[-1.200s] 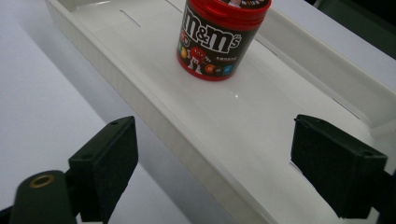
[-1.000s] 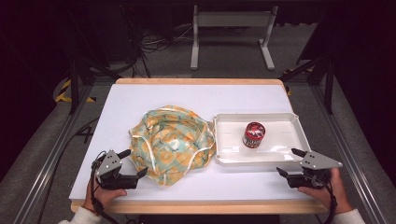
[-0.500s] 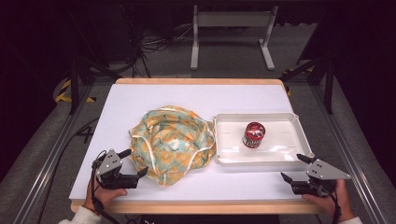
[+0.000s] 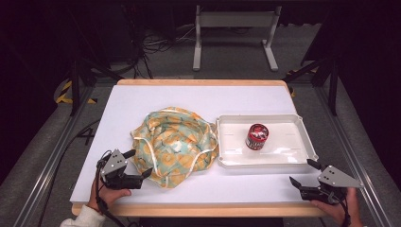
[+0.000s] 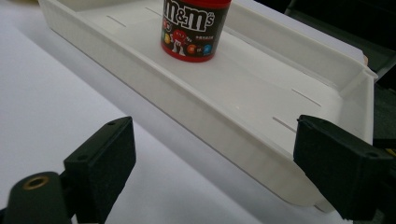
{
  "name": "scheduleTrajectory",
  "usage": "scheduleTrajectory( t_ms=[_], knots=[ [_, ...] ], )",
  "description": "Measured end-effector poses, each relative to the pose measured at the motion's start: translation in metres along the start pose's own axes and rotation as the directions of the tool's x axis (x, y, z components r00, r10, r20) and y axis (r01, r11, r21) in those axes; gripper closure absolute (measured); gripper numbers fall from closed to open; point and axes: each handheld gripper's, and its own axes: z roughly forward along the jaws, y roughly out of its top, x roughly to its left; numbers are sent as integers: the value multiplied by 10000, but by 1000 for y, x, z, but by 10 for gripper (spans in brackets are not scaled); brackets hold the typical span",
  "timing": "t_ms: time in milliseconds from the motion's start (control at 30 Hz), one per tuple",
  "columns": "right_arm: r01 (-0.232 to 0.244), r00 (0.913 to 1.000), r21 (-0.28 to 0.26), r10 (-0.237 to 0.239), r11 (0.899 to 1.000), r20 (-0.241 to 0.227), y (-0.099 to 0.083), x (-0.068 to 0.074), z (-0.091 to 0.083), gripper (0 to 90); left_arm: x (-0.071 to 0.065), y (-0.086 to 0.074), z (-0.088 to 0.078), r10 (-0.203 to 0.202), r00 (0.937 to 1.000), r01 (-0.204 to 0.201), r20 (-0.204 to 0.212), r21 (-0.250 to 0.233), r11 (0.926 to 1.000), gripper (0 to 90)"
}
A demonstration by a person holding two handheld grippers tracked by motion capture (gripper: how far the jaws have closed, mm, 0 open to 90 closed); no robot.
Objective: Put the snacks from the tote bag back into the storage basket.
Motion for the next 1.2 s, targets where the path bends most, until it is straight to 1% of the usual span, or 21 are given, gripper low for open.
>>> scheduleTrajectory(
  t_ms=[67, 133, 200, 267, 433, 500, 567, 733, 867, 967, 1100, 1200],
  knots=[
    [20, 9999, -66, -19, 10000, 102, 0, 0, -1, 140, -1, 2, 0, 58, 10000, -58, 24, -100, 9999, 94],
    [0, 9999, -35, 1, 10000, 171, -2, 0, -2, 140, -1, 2, 1, 143, 9999, -143, 37, -64, 9999, 95],
    [-69, 9998, -63, 70, 10000, 179, -2, -1, -3, 140, -2, 1, 1, 152, 9999, -152, 39, 20, 9999, 94],
    [-98, 9996, -124, 101, 9999, 272, 0, -1, -3, 141, -2, 1, -1, 159, 9999, -159, 54, -72, 9998, 94],
    [-27, 9994, -35, 29, 10000, 357, 1, 0, -2, 143, -1, 1, -2, 131, 9999, -130, 53, -116, 9998, 94],
    [-60, 9993, -16, 61, 10000, 355, 2, 0, -2, 143, -1, 1, -1, 140, 9999, -140, 13, -63, 9999, 94],
    [-113, 9995, -31, 114, 9999, 302, 2, -1, 0, 143, -1, 0, -1, 64, 10000, -63, 46, -62, 10000, 94],
    [-71, 9995, 21, 70, 10000, 296, 1, -1, 1, 143, -1, 0, 0, 97, 10000, -97, -10, 0, 10000, 94],
    [-67, 9995, -5, 68, 10000, 317, 1, -2, 1, 143, -1, 1, 0, 70, 10000, -70, 4, -9, 10000, 94],
    [-49, 9994, -34, 50, 10000, 346, 1, -2, 0, 144, 0, 1, 0, 134, 9999, -134, -46, -21, 9999, 94],
    [-59, 9994, 3, 59, 10000, 339, 1, -2, 0, 147, 0, 2, 1, 47, 10000, -47, -26, -27, 10000, 94],
    [-39, 9996, 10, 39, 10000, 290, 2, -1, -1, 148, 0, 3, 1, 57, 10000, -57, 6, -72, 10000, 94]
  ],
)
